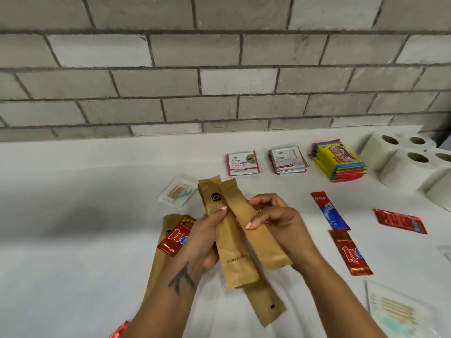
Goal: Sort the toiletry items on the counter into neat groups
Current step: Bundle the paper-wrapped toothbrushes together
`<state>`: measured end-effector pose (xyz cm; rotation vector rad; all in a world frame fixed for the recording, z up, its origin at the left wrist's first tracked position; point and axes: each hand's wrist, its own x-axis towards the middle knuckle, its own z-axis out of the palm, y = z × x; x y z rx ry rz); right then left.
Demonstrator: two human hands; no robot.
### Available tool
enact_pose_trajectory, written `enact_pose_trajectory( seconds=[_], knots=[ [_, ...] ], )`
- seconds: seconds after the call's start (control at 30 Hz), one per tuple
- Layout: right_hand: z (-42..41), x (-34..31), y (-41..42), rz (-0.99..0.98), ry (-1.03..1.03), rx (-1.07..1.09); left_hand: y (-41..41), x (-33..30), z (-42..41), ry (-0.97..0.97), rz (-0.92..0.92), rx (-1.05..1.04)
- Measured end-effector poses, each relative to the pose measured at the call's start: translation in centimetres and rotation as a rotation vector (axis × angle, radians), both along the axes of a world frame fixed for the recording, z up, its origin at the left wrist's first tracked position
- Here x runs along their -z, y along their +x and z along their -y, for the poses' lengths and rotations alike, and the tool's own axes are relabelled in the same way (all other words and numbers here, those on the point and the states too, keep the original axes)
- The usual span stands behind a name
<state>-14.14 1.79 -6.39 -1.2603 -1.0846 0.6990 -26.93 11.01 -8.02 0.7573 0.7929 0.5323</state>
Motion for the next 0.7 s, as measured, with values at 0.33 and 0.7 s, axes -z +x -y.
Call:
enact_pose_trajectory(
  seconds=[0.33, 0.7],
  knots=[
    [-1.5, 2.3, -3.0, 0.129, -0.167, -0.038, -1.4, -0.2, -0.4, -0.107, 0.021, 0.042],
    [0.1, 3.0, -2.5, 0.648, -1.056, 0.027, -4.9, 0.5, -2.1, 0.151, -0.188, -0.074]
  ],
)
